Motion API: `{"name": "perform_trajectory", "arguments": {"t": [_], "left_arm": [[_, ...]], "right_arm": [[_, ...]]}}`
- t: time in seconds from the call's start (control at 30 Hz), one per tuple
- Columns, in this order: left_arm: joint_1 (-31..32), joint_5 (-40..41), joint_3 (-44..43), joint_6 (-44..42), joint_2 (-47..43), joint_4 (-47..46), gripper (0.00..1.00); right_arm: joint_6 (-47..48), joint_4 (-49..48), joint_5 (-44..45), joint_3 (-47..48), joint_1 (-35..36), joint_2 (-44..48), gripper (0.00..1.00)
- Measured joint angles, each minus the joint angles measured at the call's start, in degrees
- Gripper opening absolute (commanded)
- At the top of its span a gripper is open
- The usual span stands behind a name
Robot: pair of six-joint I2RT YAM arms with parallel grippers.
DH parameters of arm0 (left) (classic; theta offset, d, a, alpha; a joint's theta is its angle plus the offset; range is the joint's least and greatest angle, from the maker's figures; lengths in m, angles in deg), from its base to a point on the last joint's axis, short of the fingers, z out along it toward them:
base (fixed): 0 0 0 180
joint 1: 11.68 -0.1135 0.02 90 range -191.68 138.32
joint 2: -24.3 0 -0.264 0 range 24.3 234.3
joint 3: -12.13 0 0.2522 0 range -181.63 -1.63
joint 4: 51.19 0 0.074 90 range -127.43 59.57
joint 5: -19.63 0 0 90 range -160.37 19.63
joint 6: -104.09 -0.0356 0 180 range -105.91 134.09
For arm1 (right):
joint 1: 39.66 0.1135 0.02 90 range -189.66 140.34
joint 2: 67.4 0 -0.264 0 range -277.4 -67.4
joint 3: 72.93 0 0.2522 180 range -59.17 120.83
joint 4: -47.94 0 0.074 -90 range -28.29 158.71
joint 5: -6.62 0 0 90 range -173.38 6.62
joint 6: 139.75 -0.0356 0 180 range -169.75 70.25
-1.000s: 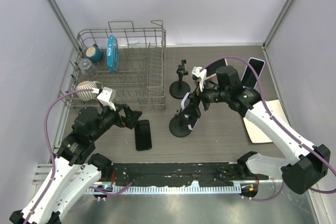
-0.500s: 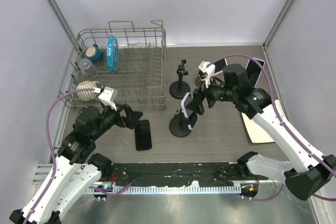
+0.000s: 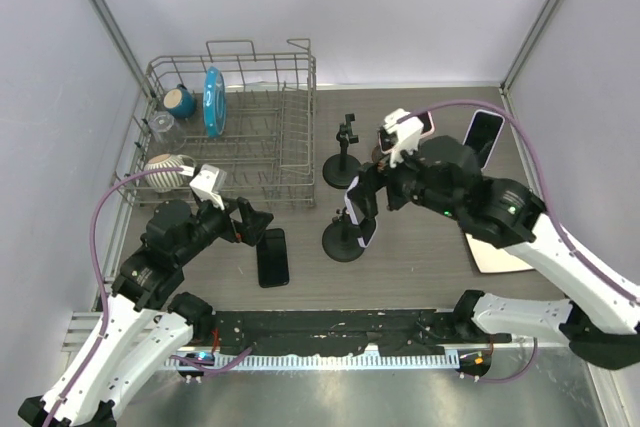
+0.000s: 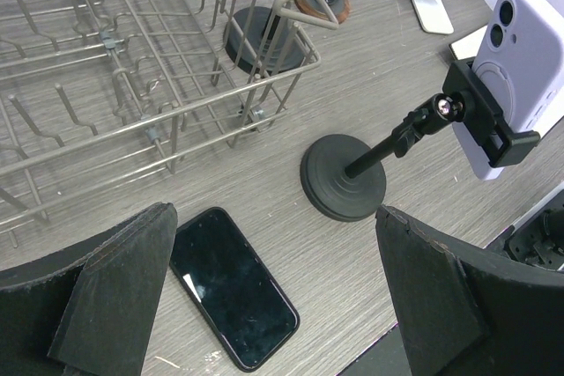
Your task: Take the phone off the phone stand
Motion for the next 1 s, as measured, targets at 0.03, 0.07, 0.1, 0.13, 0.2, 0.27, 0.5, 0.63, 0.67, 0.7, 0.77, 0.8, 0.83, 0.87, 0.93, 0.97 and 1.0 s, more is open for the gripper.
{"name": "perform_trajectory", "arguments": {"t": [0.03,0.07,0.1,0.13,0.2,0.27,0.5,0.63,0.67,0.7,0.77,0.8,0.83,0.87,0.93,0.97,1.0], "left_arm": [[0.00,0.02,0.00,0.00,0.00,0.00,1.00],[0.00,0.02,0.00,0.00,0.00,0.00,1.00],[0.00,0.02,0.00,0.00,0.00,0.00,1.00],[0.00,0.02,0.00,0.00,0.00,0.00,1.00],[0.00,0.02,0.00,0.00,0.00,0.02,1.00],[0.00,0.04,0.00,-0.02,-0.04,0.00,1.00],[0.00,0.04,0.00,0.00,-0.04,0.00,1.00],[0.00,0.04,0.00,-0.02,-0.04,0.02,1.00],[0.00,0.04,0.00,-0.02,-0.04,0.02,1.00],[0.00,0.04,0.00,-0.02,-0.04,0.02,1.00],[0.00,0.04,0.00,-0.02,-0.04,0.00,1.00],[0.00,0.04,0.00,-0.02,-0.04,0.02,1.00],[0.00,0.04,0.00,0.00,-0.04,0.00,1.00],[0.00,0.04,0.00,-0.02,-0.04,0.02,1.00],[0.00,0.04,0.00,-0.02,-0.04,0.02,1.00],[0.00,0.04,0.00,-0.02,-0.04,0.00,1.00],[0.00,0.04,0.00,-0.02,-0.04,0.00,1.00]], "right_arm": [[-0.90,0.61,2.86,0.72,2.05,-0.96,0.92],[-2.21,1.49,6.60,1.55,4.35,-2.21,0.92],[-3.39,2.08,10.05,2.08,6.23,-3.89,0.92],[-4.55,2.60,13.16,2.34,8.31,-5.49,0.92],[-6.82,3.78,19.47,2.47,11.58,-8.24,0.92],[-9.01,5.29,25.14,2.71,15.34,-10.58,0.92],[-14.99,9.51,41.29,5.46,22.18,-17.29,0.90],[-16.76,10.56,46.12,5.57,22.56,-19.80,0.84],[-17.11,10.67,46.90,5.55,22.56,-20.37,0.81],[-17.38,10.62,47.56,5.51,22.56,-20.79,0.79],[-17.75,10.60,48.59,5.16,22.56,-21.31,0.76],[-17.99,10.56,49.16,4.83,22.56,-21.51,0.74],[-18.01,10.51,49.46,4.55,22.56,-21.64,0.74],[-18.14,10.51,49.86,4.15,22.56,-21.79,0.74],[-18.25,10.47,50.31,3.76,22.56,-22.29,0.74],[-18.34,10.40,50.42,3.58,22.56,-22.58,0.73],[-18.47,10.40,50.60,3.41,22.56,-22.95,0.73]]}}
